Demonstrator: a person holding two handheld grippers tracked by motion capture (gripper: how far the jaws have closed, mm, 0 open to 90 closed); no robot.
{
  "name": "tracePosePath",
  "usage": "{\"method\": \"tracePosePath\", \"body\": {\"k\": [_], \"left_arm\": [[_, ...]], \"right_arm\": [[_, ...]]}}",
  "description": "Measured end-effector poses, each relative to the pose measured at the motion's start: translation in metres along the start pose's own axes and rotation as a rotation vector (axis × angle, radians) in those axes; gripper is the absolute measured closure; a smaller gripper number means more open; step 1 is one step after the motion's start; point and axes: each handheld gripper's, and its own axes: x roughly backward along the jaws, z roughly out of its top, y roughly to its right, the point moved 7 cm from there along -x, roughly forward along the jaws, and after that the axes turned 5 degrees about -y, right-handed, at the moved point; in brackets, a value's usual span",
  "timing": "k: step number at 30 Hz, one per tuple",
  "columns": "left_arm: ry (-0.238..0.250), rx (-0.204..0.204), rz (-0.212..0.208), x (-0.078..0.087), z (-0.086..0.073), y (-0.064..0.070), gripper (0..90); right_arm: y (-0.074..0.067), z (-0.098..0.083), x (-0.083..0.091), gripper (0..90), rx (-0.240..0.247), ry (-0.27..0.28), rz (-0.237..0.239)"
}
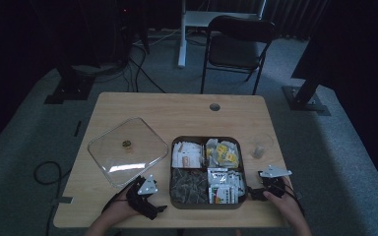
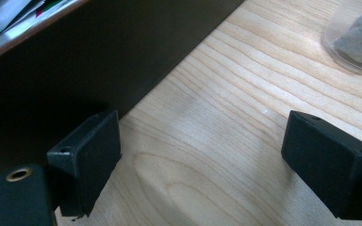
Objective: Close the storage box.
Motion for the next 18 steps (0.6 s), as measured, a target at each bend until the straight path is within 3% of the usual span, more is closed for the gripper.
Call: {"method": "tracePosePath", "body": {"k": [9,18], "left_arm": [[-0.013,0.028,0.042,0.003,-0.001,-0.006,2.5],[0.017,0.071,0.078,0.013,0.0,-0.017,3.4]], "right_arm": [[0.0,0.0,0.0,11.8,-0.002,0.001,0.0],[0.0,0.0,0.0,11.8,-0.003,0.001,-0.001]]}}
